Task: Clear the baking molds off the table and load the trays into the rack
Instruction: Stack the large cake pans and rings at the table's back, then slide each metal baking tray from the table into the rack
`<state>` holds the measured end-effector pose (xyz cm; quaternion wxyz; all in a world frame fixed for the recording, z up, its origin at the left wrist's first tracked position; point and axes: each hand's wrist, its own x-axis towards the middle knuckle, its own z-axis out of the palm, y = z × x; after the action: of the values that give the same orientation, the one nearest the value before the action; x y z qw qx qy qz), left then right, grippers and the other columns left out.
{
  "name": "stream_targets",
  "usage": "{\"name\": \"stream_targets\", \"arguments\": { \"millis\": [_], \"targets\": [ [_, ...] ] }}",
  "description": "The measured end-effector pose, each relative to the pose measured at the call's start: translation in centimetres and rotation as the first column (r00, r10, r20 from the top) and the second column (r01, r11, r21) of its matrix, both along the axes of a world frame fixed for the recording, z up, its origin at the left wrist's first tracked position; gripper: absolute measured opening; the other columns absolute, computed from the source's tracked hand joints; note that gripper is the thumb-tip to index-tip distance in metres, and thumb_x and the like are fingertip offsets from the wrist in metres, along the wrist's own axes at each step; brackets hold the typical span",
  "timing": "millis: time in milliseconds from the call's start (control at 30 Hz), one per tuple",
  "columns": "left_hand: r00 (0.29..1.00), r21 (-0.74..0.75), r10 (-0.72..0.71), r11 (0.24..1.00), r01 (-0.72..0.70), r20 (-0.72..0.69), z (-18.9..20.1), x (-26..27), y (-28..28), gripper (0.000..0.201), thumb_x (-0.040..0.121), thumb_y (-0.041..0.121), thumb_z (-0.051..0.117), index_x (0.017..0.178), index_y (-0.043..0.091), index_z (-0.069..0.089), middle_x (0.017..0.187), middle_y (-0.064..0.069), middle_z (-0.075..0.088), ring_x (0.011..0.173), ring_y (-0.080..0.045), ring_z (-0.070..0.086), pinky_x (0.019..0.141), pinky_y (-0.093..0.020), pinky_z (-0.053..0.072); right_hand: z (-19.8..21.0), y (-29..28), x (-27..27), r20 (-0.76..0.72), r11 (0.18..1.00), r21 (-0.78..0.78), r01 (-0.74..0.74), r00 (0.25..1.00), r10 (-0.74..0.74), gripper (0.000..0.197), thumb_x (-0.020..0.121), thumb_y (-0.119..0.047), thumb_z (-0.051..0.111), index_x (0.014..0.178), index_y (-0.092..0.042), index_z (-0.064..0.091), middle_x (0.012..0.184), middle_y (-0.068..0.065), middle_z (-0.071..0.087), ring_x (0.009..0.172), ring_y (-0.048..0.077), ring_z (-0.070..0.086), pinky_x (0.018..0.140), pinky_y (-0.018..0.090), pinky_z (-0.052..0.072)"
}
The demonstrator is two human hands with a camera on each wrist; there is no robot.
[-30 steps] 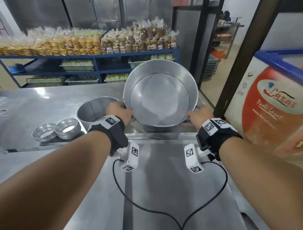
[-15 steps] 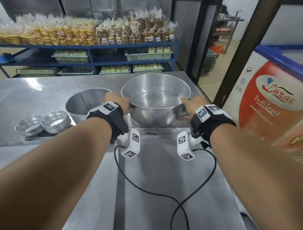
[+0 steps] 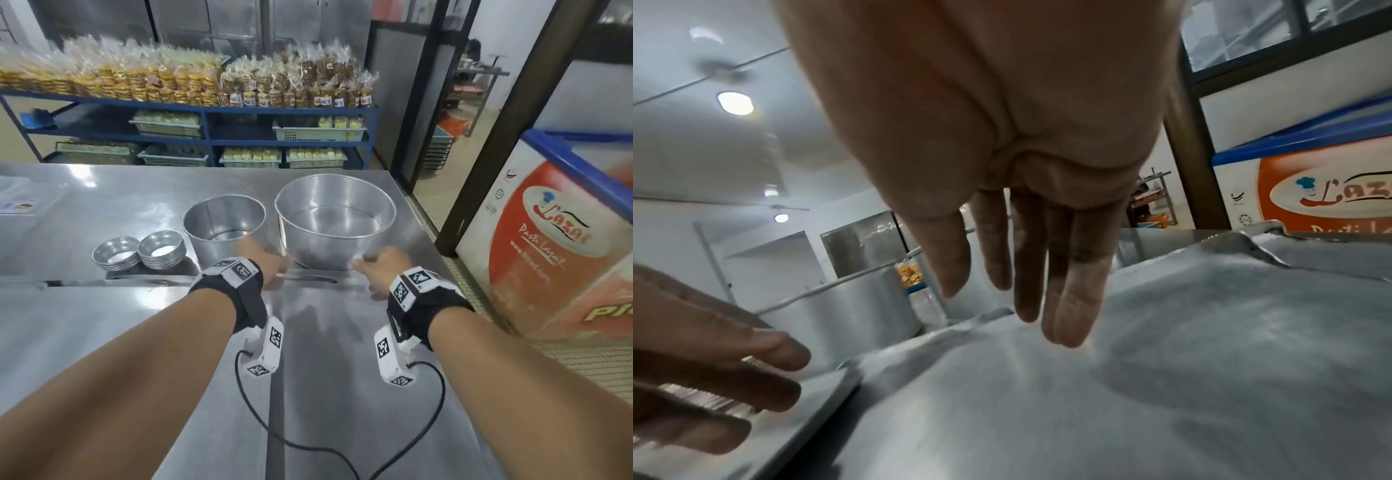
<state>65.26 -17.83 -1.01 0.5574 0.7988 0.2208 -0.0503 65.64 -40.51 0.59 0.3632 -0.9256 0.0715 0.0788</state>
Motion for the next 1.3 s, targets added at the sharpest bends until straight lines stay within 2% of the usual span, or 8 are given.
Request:
{"name": "stream_targets", "arguments": {
  "millis": [167,267,367,567,733,1000,1133,1300],
  "targets": [
    [0.942,0.414,-0.217,0.856,0.309,-0.255,2.6,-9.7,2.0,0.039,0.084,0.034,0.074,0.111,0.006,0.070,0.106,-0.009,0.071,0.095,-0.026,0.068,0.082,-0.031,0.056,0.1,4.1,-7.3,-0.107,0.981,-0.123,-0.150,0.985,0.138,0.017,0.078,-0.020,0.073,0.086,-0.005,0.073,0.073,0.009,0.066,0.074,0.031,0.068,0.075,0.043,0.060],
    [0.903,0.456,-0.250,0.797,0.397,-0.349,3.2,-15.6,3.3,0.042,0.084,0.036,0.073,0.116,0.009,0.069,0.109,-0.005,0.069,0.098,-0.023,0.065,0.082,-0.026,0.051,-0.4,6.7,-12.7,-0.167,0.975,-0.123,-0.184,0.972,0.162,0.024,0.079,-0.024,0.076,0.097,-0.008,0.073,0.093,0.007,0.070,0.082,0.023,0.066,0.078,0.027,0.055],
    [0.870,0.461,-0.278,0.760,0.458,-0.407,3.5,-21.6,4.6,0.015,0.086,0.035,0.068,0.087,0.021,0.065,0.100,-0.003,0.061,0.090,-0.020,0.058,0.086,-0.027,0.052,-1.0,9.0,-18.9,-0.232,0.965,-0.138,-0.222,0.955,0.186,0.028,0.079,-0.024,0.075,0.093,0.000,0.074,0.087,0.011,0.073,0.093,0.027,0.071,0.073,0.026,0.053],
    [0.840,0.524,-0.313,0.670,0.526,-0.443,2.5,-32.4,7.1,0.040,0.091,0.034,0.062,0.123,0.010,0.068,0.127,-0.007,0.066,0.116,-0.025,0.062,0.091,-0.028,0.050,-2.0,11.5,-29.0,-0.319,0.973,-0.181,-0.141,0.945,0.077,0.035,0.072,-0.024,0.075,0.103,-0.008,0.068,0.103,0.007,0.071,0.091,0.022,0.068,0.065,0.019,0.046],
    [0.890,0.499,-0.254,0.754,0.427,-0.378,0.9,-39.7,9.4,0.042,0.088,0.037,0.062,0.128,0.023,0.062,0.155,-0.002,0.039,0.143,-0.021,0.037,0.114,-0.044,0.035,-2.6,12.1,-34.5,-0.312,0.991,-0.134,0.003,0.949,-0.045,0.026,0.078,-0.021,0.068,0.099,-0.006,0.071,0.094,0.007,0.072,0.090,0.025,0.069,0.063,0.020,0.043],
    [0.980,0.524,-0.062,0.837,0.155,-0.191,0.8,-49.2,13.8,0.037,0.090,0.033,0.060,0.127,0.031,0.060,0.159,0.003,0.032,0.149,-0.021,0.022,0.119,-0.031,0.027,-0.4,13.9,-41.1,-0.367,0.998,-0.040,0.050,0.928,-0.062,0.019,0.070,-0.013,0.072,0.085,-0.001,0.069,0.089,0.014,0.073,0.086,0.028,0.071,0.075,0.032,0.057],
    [0.931,0.477,0.263,0.871,-0.118,-0.251,0.9,-52.6,14.7,0.085,0.079,0.040,0.074,0.149,0.031,0.027,0.163,-0.016,-0.007,0.150,-0.039,-0.001,0.121,-0.046,0.015,0.1,15.1,-43.8,-0.380,0.998,-0.051,0.023,0.924,-0.041,0.016,0.082,-0.016,0.073,0.094,-0.009,0.064,0.101,0.009,0.061,0.091,0.019,0.059,0.080,0.026,0.051],
    [0.751,0.107,0.586,0.804,-0.585,-0.304,2.7,-55.9,14.9,0.116,0.076,0.022,0.080,0.155,0.014,-0.004,0.154,-0.022,0.018,0.134,-0.041,0.038,0.111,-0.045,0.037,2.0,17.3,-47.1,-0.403,0.997,-0.080,-0.016,0.915,-0.018,0.031,0.096,-0.028,0.046,0.110,-0.006,0.064,0.098,0.007,0.059,0.107,0.020,0.055,0.094,0.018,0.040]
  ]
}}
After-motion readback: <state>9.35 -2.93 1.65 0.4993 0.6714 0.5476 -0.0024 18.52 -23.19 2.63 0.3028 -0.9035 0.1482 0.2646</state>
